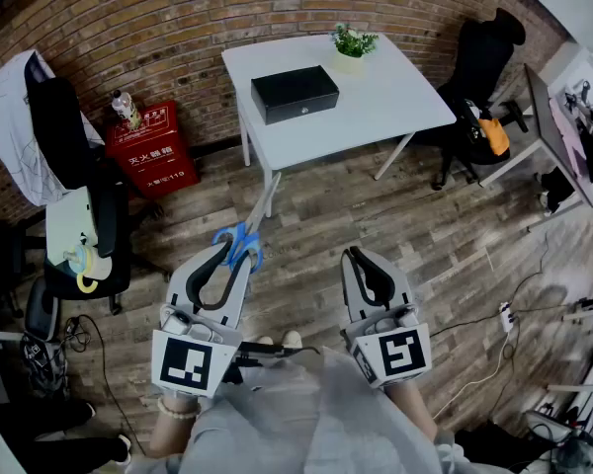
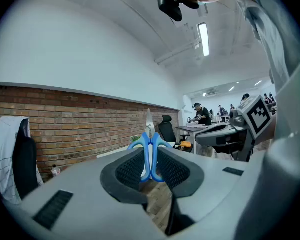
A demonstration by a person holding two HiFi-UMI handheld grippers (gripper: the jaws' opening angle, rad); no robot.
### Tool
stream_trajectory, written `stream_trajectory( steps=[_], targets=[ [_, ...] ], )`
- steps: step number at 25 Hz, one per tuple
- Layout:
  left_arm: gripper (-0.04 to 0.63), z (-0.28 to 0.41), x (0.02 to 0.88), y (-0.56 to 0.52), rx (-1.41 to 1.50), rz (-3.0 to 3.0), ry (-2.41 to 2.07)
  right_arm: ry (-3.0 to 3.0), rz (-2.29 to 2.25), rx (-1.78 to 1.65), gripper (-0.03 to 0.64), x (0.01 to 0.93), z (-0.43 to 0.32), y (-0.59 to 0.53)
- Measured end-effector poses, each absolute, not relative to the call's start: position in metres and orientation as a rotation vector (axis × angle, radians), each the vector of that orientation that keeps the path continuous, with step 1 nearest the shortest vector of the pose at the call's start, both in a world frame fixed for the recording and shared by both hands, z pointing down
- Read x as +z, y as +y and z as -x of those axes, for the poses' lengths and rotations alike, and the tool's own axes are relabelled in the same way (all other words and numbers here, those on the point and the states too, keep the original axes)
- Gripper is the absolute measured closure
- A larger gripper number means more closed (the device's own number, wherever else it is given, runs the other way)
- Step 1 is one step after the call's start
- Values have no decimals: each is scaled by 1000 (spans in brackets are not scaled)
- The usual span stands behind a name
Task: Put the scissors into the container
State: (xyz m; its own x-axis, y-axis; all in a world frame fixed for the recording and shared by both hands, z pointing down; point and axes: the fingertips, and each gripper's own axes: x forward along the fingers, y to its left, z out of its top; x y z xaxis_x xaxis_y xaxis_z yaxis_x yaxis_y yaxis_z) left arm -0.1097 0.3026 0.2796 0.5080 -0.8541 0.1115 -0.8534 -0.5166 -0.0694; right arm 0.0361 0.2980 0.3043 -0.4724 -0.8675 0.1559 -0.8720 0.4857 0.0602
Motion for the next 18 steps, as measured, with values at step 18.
stream_trajectory(
  steps=[18],
  targets=[
    [495,105,283,298,-220,2723,1547,-2574,-1499,57,560,307,-37,293]
  ],
)
